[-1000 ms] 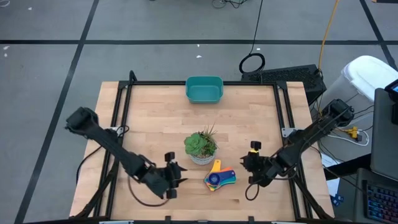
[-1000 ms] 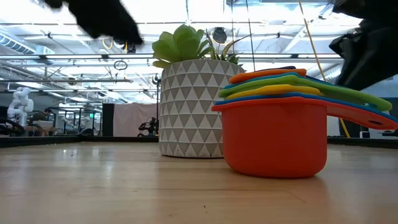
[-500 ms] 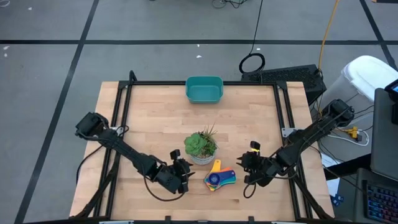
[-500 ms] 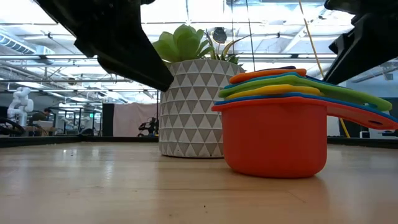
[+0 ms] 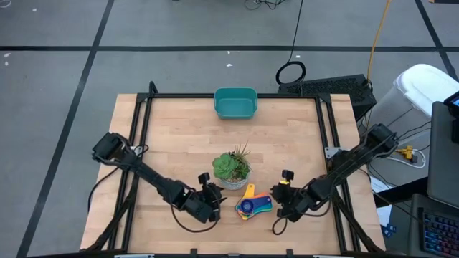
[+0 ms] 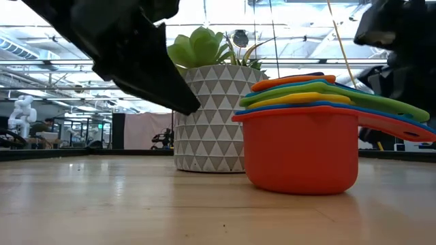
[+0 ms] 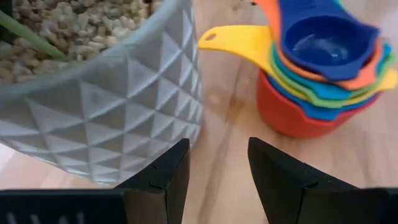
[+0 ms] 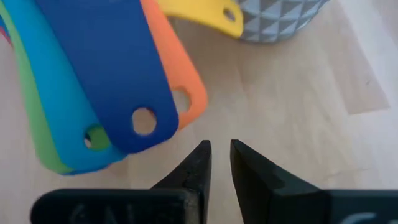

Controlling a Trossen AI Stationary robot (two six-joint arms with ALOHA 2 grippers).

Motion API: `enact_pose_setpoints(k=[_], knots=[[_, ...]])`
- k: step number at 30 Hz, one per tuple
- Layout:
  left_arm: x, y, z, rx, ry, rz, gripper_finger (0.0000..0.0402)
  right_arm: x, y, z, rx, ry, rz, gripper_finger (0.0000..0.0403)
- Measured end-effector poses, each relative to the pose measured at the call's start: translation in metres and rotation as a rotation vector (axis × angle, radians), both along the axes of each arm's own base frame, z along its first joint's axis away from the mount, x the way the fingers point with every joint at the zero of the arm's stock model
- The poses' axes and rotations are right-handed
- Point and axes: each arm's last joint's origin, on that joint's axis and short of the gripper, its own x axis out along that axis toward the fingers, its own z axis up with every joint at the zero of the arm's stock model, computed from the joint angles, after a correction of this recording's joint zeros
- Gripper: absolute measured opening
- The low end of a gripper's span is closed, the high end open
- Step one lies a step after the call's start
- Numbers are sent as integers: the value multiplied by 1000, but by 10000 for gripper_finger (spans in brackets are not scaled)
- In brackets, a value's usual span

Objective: Nest measuring cups in basket
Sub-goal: Adjust the nested measuring cups

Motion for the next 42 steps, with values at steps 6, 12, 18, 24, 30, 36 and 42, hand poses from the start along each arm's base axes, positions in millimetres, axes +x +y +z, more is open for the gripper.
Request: enact_pose_setpoints(k=[6,12,18,24,30,36,42], knots=[[5,9,0,22,7,11,165,0,1,-1,43,21,-2,47],[7,13,0,17,5,20,165,0,1,-1,46,18,-4,37],[7,11,2,18,-12,16,155,-2,0,-2,21,39,-2,2],[7,11,2,21,-12,11,51,-2,-1,-2,8,43,14,0],[8,7,3,-1,-22,-26,13,-1,0,-1,18,33,17,0],[8,5,3,-38,-6,-69,4,-1,0,-1,13,36,25,0],[8,2,3,-34,3,-129,3,1,-3,-1,-32,50,72,0]])
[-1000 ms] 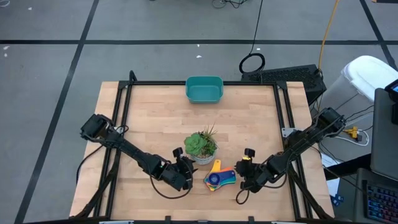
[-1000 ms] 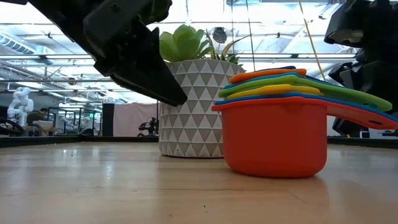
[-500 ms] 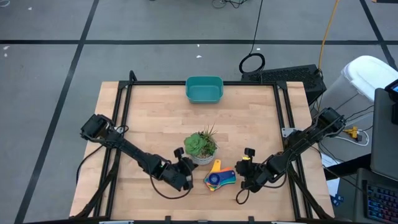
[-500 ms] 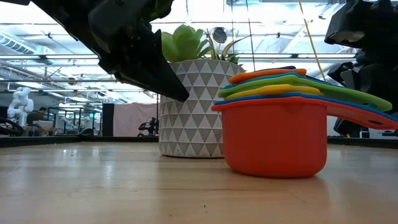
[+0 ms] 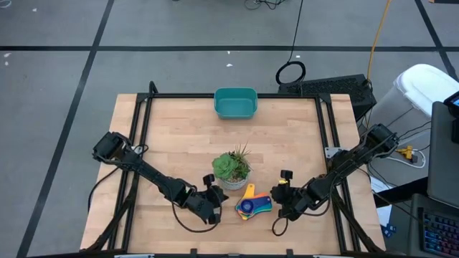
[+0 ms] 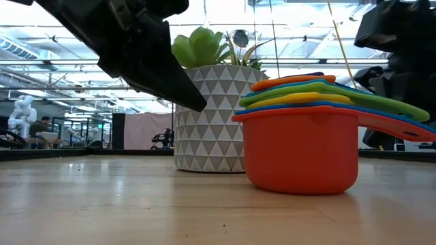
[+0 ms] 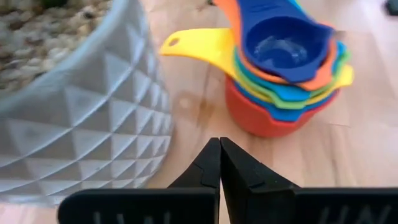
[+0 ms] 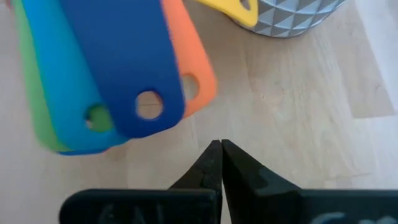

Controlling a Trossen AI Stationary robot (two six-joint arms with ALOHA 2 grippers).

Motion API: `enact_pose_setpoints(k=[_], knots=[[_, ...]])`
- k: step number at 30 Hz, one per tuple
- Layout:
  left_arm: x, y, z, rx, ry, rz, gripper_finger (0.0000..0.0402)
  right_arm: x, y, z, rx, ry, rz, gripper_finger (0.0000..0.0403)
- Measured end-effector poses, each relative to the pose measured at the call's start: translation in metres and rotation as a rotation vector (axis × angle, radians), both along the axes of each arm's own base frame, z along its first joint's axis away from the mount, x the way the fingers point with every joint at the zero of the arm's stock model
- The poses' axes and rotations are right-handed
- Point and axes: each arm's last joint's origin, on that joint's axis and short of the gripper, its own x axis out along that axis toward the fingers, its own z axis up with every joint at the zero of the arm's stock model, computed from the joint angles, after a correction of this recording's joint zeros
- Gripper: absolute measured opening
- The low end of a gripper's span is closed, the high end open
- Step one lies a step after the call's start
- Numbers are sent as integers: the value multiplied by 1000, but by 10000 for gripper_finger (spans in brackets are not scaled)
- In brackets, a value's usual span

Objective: Nest measuring cups in basket
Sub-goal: Adjust the nested measuring cups

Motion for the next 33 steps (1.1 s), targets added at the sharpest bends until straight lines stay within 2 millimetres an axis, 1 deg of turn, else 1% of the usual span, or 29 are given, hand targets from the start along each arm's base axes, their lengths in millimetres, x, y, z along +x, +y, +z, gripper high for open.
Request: enact_pose_setpoints(k=[9,19,23,29,33], knots=[[4,-9,7,18,-64,-151,2,8,-13,2,-60,15,29,0],[3,-11,7,-4,-59,-156,2,13,-21,2,-97,29,47,0],[2,-11,7,-5,-58,-160,1,19,-26,3,-111,14,63,0],[3,-11,7,-1,-58,-161,2,30,-29,6,-28,-18,133,0],[3,-11,7,-2,-57,-160,3,33,-28,8,24,-31,155,0]])
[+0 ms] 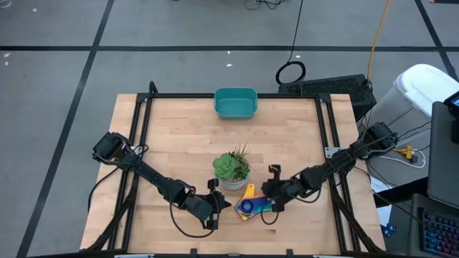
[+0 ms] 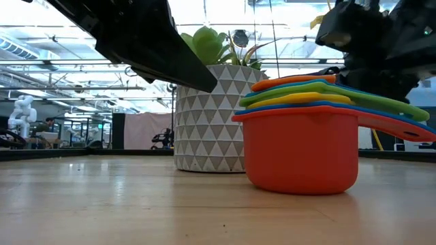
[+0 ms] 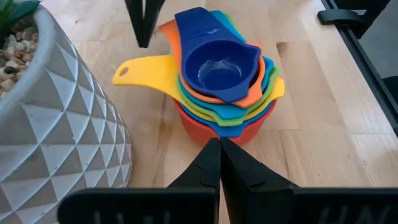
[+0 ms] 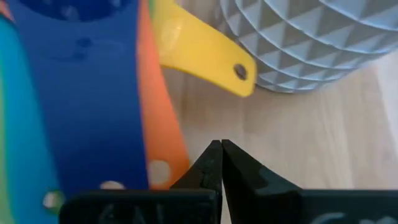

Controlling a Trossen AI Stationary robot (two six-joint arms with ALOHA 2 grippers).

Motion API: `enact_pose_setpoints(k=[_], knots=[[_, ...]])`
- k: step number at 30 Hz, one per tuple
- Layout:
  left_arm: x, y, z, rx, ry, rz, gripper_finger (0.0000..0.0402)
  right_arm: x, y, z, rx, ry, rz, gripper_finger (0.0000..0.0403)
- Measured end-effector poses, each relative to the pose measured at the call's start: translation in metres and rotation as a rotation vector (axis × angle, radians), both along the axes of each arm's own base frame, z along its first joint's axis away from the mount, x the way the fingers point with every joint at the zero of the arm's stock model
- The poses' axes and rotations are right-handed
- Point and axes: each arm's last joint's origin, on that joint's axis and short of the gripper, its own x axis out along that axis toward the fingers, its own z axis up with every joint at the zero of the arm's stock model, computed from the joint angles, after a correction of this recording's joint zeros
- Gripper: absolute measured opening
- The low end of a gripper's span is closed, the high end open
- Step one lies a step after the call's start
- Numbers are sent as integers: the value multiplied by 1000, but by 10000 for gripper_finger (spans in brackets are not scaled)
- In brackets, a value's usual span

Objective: Nest measuring cups in basket
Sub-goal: Adjust the nested measuring cups

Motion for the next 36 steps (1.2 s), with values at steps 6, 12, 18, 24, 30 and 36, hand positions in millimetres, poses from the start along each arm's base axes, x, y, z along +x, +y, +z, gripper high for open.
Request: enact_pose_setpoints(k=[6,12,18,24,30,36], knots=[[0,0,0,0,1,0,4,-3,9,1,73,3,29,0],[0,0,0,-2,1,1,5,-10,22,1,124,11,49,0],[0,0,0,1,1,0,5,-10,36,6,177,-66,89,0],[0,0,0,1,0,0,4,-10,44,11,209,-120,121,0],[0,0,0,1,0,0,8,-11,44,10,192,-113,127,0],[0,0,0,1,0,0,6,-11,40,9,57,-146,94,0]])
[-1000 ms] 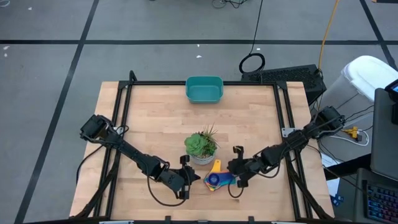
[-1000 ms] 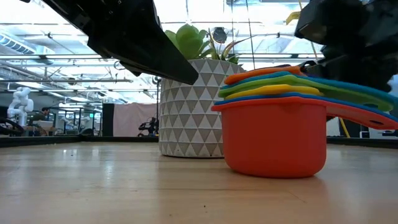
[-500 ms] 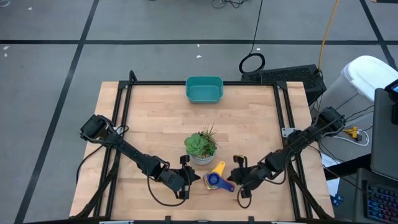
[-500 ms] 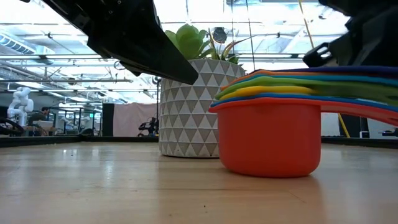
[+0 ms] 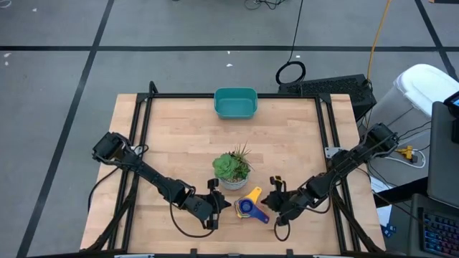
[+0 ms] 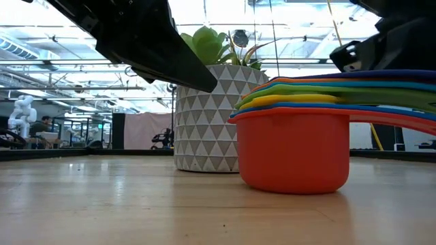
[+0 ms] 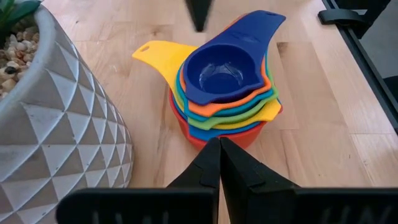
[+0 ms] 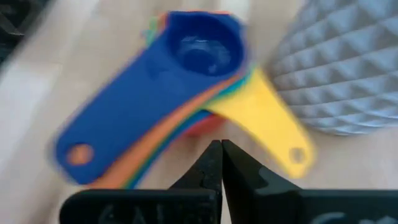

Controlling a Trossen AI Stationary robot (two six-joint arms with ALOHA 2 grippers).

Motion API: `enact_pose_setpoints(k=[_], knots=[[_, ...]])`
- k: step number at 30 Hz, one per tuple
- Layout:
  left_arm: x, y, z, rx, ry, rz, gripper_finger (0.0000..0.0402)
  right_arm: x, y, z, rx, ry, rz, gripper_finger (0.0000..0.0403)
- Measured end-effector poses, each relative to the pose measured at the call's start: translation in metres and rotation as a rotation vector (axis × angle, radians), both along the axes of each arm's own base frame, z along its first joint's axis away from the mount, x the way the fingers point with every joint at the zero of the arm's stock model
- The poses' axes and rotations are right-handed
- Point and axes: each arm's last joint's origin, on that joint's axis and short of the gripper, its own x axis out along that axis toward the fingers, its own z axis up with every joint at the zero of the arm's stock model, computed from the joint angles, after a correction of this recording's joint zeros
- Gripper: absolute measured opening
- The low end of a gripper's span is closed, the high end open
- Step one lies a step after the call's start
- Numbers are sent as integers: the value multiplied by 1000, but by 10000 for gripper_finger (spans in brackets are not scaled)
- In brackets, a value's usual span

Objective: Nest measuring cups in basket
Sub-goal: Adjust the nested measuring cups

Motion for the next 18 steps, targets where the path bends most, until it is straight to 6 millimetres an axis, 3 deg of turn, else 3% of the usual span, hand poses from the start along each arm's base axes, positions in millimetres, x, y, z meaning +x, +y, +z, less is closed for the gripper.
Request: enact_pose_setpoints(k=[4,18], knots=[[0,0,0,0,0,0,7,1,-6,-2,-24,19,-41,0],[0,0,0,1,0,-1,7,2,-2,-2,203,108,-4,0]])
